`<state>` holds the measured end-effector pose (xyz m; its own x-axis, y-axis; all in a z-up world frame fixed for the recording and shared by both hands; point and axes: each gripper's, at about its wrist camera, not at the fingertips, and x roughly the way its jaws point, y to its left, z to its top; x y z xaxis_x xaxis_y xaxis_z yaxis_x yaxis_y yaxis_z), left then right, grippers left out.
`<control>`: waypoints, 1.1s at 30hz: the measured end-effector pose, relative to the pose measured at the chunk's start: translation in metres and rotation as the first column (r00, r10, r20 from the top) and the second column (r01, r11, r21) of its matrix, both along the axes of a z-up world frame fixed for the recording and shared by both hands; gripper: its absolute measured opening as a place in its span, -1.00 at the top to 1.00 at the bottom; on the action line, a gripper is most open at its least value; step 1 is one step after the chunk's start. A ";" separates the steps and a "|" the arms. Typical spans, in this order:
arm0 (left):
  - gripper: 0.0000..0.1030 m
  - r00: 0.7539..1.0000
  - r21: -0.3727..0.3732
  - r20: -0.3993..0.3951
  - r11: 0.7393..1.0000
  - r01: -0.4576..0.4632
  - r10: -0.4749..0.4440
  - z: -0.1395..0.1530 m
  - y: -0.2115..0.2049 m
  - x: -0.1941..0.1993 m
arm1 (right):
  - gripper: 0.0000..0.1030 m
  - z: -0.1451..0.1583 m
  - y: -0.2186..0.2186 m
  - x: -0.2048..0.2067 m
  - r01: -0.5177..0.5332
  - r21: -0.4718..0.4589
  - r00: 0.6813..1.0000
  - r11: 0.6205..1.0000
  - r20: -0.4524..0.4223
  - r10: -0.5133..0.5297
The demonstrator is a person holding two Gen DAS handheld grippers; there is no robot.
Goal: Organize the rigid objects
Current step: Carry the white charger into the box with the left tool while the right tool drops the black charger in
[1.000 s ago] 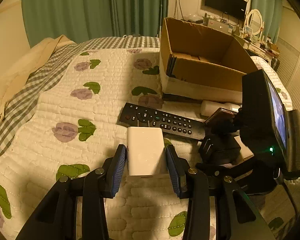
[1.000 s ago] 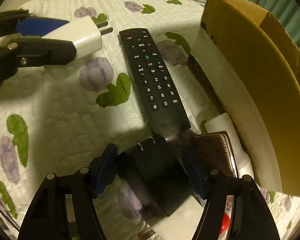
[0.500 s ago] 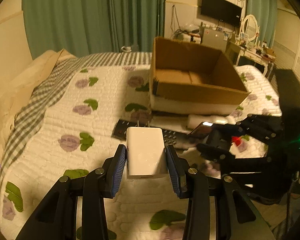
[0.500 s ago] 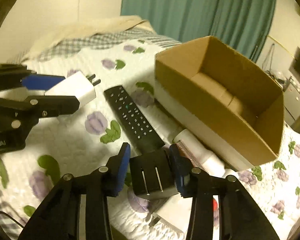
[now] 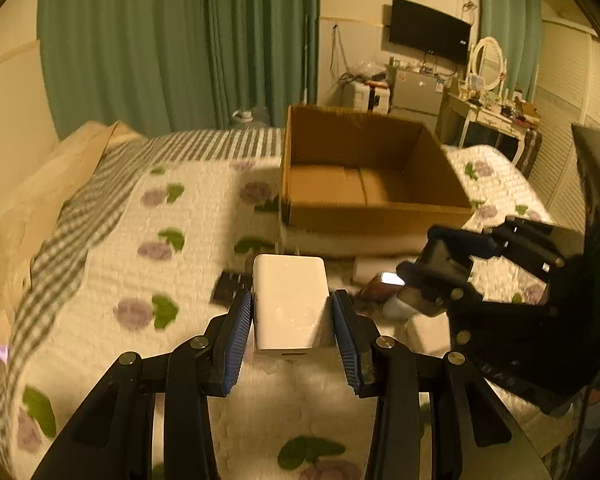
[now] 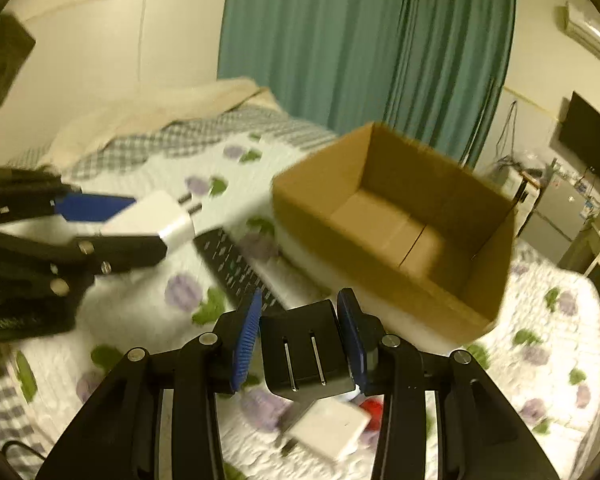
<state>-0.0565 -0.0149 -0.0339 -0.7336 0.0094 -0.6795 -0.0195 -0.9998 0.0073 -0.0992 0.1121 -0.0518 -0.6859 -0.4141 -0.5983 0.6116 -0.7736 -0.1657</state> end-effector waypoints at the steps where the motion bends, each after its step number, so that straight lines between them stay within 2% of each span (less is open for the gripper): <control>1: 0.21 1.000 0.000 -0.017 1.000 0.013 -0.013 0.007 0.001 -0.005 | 0.25 0.009 0.001 -0.004 0.006 -0.003 1.000 1.000 -0.017 -0.006; 7: 0.21 0.989 -0.028 -0.126 0.997 0.072 -0.075 0.056 0.015 -0.049 | 0.28 0.073 0.014 -0.049 0.068 -0.048 0.992 0.997 -0.104 -0.072; 10: 0.21 0.982 -0.045 -0.149 0.993 0.111 -0.117 0.067 0.029 -0.081 | 0.29 0.084 0.018 -0.075 0.098 -0.052 0.988 0.994 -0.115 -0.104; 12: 0.21 0.979 -0.076 -0.146 0.988 0.132 -0.142 0.064 0.038 -0.104 | 0.34 0.083 0.022 -0.092 0.116 -0.053 0.987 0.992 -0.107 -0.121; 13: 0.21 0.979 -0.085 -0.138 0.987 0.137 -0.147 0.060 0.041 -0.119 | 0.97 0.081 0.024 -0.100 0.131 -0.051 0.985 0.990 -0.109 -0.136; 14: 0.21 0.981 -0.079 -0.121 0.987 0.140 -0.149 0.054 0.043 -0.131 | 1.00 0.079 0.027 -0.108 0.133 -0.061 0.985 0.989 -0.102 -0.139; 16: 0.21 0.985 -0.040 -0.088 0.988 0.147 -0.150 0.038 0.043 -0.155 | 1.00 0.074 0.031 -0.123 0.149 -0.078 0.985 0.986 -0.078 -0.155; 20: 0.21 0.985 -0.020 -0.019 0.985 0.170 -0.171 0.001 0.051 -0.180 | 1.00 0.039 0.029 -0.149 0.148 -0.029 0.989 0.989 -0.018 -0.149; 24: 0.19 0.985 -0.005 0.004 0.985 0.170 -0.170 -0.021 0.052 -0.190 | 1.00 0.020 0.043 -0.156 0.171 -0.072 0.985 0.983 0.024 -0.169; 27: 0.04 0.990 0.001 -0.014 0.990 0.138 -0.138 -0.021 0.046 -0.192 | 1.00 0.016 0.052 -0.152 0.187 -0.073 0.982 0.980 0.037 -0.185; 28: -0.15 0.992 0.007 -0.023 0.992 0.127 -0.127 -0.018 0.045 -0.192 | 1.00 0.018 0.057 -0.152 0.201 -0.074 0.980 0.977 0.030 -0.199; 29: -0.22 0.993 0.014 -0.036 0.994 0.113 -0.112 -0.013 0.043 -0.190 | 1.00 0.021 0.060 -0.151 0.213 -0.074 0.977 0.974 0.023 -0.211; 31: -0.23 0.994 0.026 -0.064 0.995 0.094 -0.092 -0.002 0.038 -0.183 | 0.97 0.029 0.065 -0.146 0.237 -0.071 0.972 0.969 0.019 -0.236; 32: -0.26 0.994 0.029 -0.075 0.996 0.088 -0.085 0.004 0.036 -0.179 | 0.92 0.032 0.068 -0.141 0.248 -0.067 0.969 0.966 0.018 -0.248; 33: -0.27 0.994 0.027 -0.082 0.996 0.081 -0.079 0.009 0.034 -0.176 | 0.61 0.036 0.069 -0.136 0.259 -0.060 0.966 0.964 0.012 -0.259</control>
